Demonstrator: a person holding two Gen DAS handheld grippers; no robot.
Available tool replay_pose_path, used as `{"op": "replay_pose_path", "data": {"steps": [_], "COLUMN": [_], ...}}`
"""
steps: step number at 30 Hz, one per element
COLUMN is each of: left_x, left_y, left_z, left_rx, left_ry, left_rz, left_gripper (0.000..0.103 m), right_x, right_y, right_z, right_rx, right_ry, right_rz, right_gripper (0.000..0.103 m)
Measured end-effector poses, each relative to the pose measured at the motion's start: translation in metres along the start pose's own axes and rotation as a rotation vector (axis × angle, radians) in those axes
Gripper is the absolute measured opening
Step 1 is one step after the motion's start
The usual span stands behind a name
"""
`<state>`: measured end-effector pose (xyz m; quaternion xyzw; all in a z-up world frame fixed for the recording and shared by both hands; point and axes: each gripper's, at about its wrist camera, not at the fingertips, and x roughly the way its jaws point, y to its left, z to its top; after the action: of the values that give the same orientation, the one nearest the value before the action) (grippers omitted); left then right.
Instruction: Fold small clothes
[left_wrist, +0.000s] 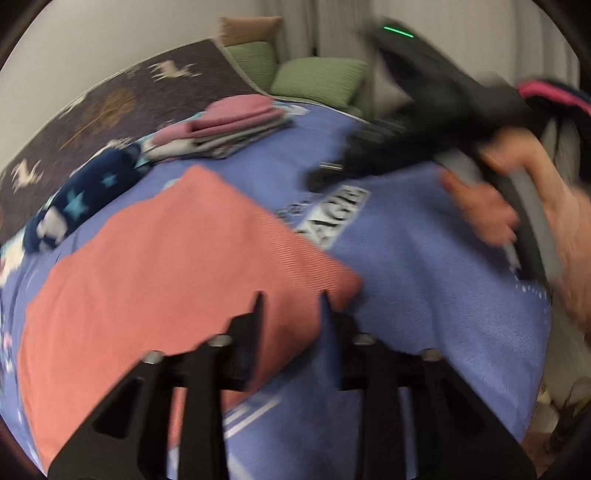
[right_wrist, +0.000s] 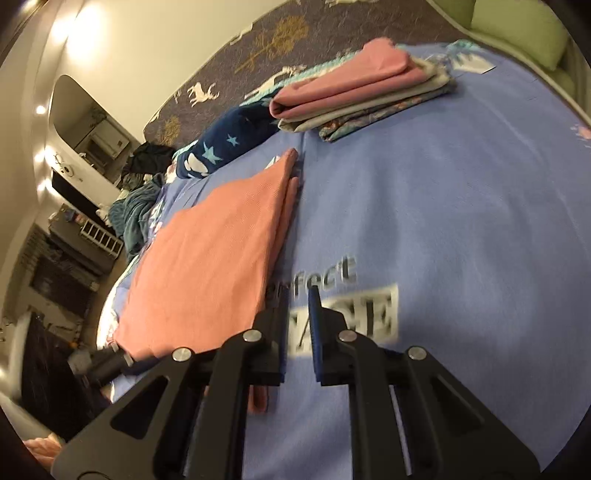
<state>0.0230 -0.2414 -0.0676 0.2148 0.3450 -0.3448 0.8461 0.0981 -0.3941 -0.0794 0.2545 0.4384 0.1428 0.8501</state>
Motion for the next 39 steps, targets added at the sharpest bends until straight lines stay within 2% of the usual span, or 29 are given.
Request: {"op": "replay_pose_path", "data": {"steps": [3, 6, 7, 8, 10, 12, 13, 14, 15, 16, 17, 18, 19, 21, 23, 25, 26, 28, 30, 31, 32, 33, 36, 39], "left_x": [0.014, 0.027, 0.029, 0.03, 0.031, 0.033, 0.034, 0.037, 0.038, 0.035, 0.031, 0.026, 0.021, 0.022, 0.032, 0.036, 0.035, 0.033, 0.028, 0.021, 0.017, 0.009, 0.004, 0.0], "left_y": [-0.022, -0.031, -0.032, -0.033, -0.033, -0.029, -0.027, -0.023, -0.02, -0.018, -0.015, -0.013, -0.009, -0.007, -0.008, -0.013, -0.014, -0.014, -0.017, -0.02, -0.02, -0.024, -0.022, -0.003], "left_z": [0.003, 0.004, 0.004, 0.005, 0.005, 0.007, 0.009, 0.01, 0.01, 0.011, 0.012, 0.012, 0.014, 0.014, 0.012, 0.009, 0.01, 0.01, 0.009, 0.008, 0.007, 0.004, -0.002, -0.009], "left_rx": [0.093, 0.129, 0.142, 0.152, 0.16, 0.143, 0.13, 0.114, 0.099, 0.081, 0.064, 0.047, 0.033, 0.03, 0.032, 0.049, 0.055, 0.054, 0.057, 0.063, 0.072, 0.094, 0.131, 0.058], "left_ry": [0.016, 0.033, 0.026, 0.022, 0.018, 0.022, 0.029, 0.04, 0.043, 0.036, 0.02, 0.0, -0.016, -0.009, 0.02, 0.026, 0.022, 0.014, 0.003, -0.016, -0.036, -0.061, -0.072, -0.067], "left_rz": [0.044, 0.111, 0.142, 0.16, 0.186, 0.184, 0.172, 0.152, 0.137, 0.118, 0.099, 0.074, 0.028, -0.008, -0.015, -0.005, 0.002, 0.013, 0.028, 0.038, 0.04, 0.048, 0.083, 0.08], "left_gripper": [0.045, 0.051, 0.055, 0.056, 0.057, 0.047, 0.023, 0.01, 0.007, 0.004, 0.004, 0.004, 0.003, 0.003, 0.003, 0.003, 0.003, 0.004, 0.015, 0.032, 0.039, 0.04, 0.04, 0.04], "right_x": [0.024, 0.047, 0.055, 0.062, 0.077, 0.09, 0.096, 0.099, 0.102, 0.103, 0.1, 0.09, 0.084, 0.077, 0.087, 0.112, 0.119, 0.116, 0.099, 0.091, 0.083, 0.073, 0.046, 0.015], "right_y": [-0.002, 0.004, 0.005, 0.006, 0.01, 0.014, 0.017, 0.019, 0.02, 0.02, 0.019, 0.02, 0.023, 0.03, 0.031, 0.02, 0.013, -0.002, 0.002, 0.004, 0.007, 0.009, 0.01, 0.012], "right_z": [0.025, 0.046, 0.053, 0.058, 0.067, 0.072, 0.075, 0.078, 0.082, 0.086, 0.088, 0.089, 0.09, 0.09, 0.09, 0.086, 0.084, 0.087, 0.088, 0.086, 0.082, 0.075, 0.049, 0.003], "right_rx": [-0.018, -0.052, -0.062, -0.069, -0.092, -0.128, -0.146, -0.155, -0.15, -0.131, -0.109, -0.089, -0.094, -0.137, -0.154, -0.155, -0.145, -0.074, -0.088, -0.102, -0.119, -0.137, -0.173, -0.234], "right_ry": [0.055, 0.101, 0.122, 0.137, 0.151, 0.154, 0.148, 0.14, 0.124, 0.1, 0.074, 0.024, -0.006, -0.03, -0.012, 0.025, 0.037, 0.042, 0.008, -0.011, -0.024, -0.008, 0.041, 0.097], "right_rz": [0.015, 0.042, 0.057, 0.067, 0.05, 0.041, 0.037, 0.034, 0.036, 0.034, 0.063, 0.127, 0.152, 0.141, 0.098, 0.028, 0.024, 0.088, 0.057, 0.028, 0.007, 0.017, 0.079, 0.15], "right_gripper": [0.012, 0.013, 0.017, 0.026, 0.032, 0.032, 0.032, 0.032, 0.032, 0.006, 0.006, 0.005, 0.005, 0.005, 0.005, 0.005, 0.006, 0.006, 0.009, 0.016, 0.021, 0.022, 0.022, 0.022]}}
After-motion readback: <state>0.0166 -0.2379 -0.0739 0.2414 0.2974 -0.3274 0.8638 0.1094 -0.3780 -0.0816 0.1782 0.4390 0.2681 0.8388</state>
